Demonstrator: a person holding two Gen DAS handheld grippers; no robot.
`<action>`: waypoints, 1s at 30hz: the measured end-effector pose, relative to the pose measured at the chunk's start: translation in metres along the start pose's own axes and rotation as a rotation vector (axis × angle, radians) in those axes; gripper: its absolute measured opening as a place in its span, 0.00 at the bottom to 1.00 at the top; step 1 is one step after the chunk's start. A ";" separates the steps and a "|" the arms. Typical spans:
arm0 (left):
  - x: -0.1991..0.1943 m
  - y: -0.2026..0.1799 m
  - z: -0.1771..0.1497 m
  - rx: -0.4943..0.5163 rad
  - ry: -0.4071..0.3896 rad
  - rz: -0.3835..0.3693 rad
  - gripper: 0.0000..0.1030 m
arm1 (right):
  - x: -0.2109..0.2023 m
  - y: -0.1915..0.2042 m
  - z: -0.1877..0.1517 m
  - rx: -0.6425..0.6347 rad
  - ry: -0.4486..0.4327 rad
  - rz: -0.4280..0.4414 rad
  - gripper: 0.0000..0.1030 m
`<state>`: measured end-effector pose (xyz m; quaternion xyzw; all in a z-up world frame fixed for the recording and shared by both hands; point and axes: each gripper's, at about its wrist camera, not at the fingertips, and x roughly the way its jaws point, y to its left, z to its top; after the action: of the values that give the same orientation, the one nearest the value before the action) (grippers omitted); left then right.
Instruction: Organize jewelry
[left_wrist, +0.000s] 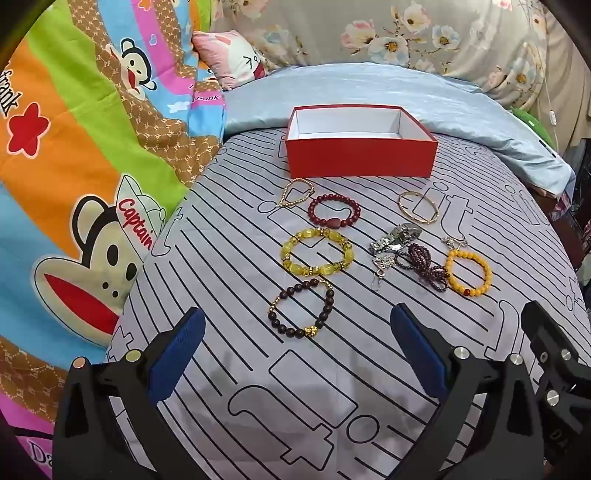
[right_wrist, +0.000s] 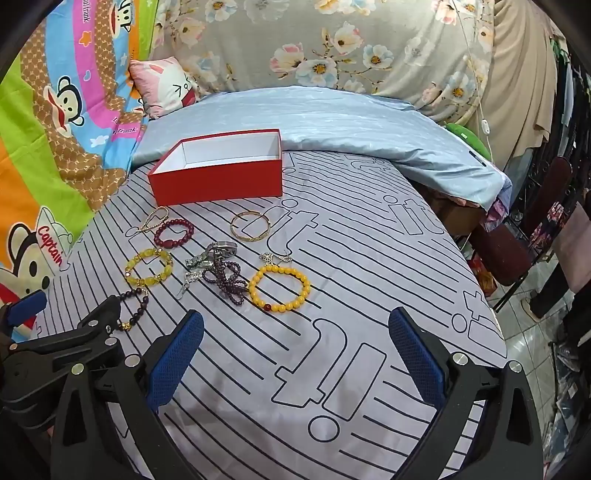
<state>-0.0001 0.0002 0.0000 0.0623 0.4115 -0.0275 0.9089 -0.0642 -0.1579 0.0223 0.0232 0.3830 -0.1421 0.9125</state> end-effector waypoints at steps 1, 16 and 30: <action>0.001 -0.001 0.000 0.006 0.007 0.004 0.93 | 0.000 0.000 0.000 0.000 0.001 0.001 0.94; 0.004 0.009 0.001 -0.008 0.024 0.007 0.93 | 0.003 0.004 0.000 0.005 0.005 0.012 0.94; 0.014 0.009 0.000 -0.023 0.035 0.019 0.93 | 0.010 0.002 -0.001 0.012 0.017 0.016 0.94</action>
<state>0.0106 0.0094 -0.0097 0.0564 0.4272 -0.0131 0.9023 -0.0579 -0.1585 0.0144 0.0329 0.3896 -0.1371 0.9101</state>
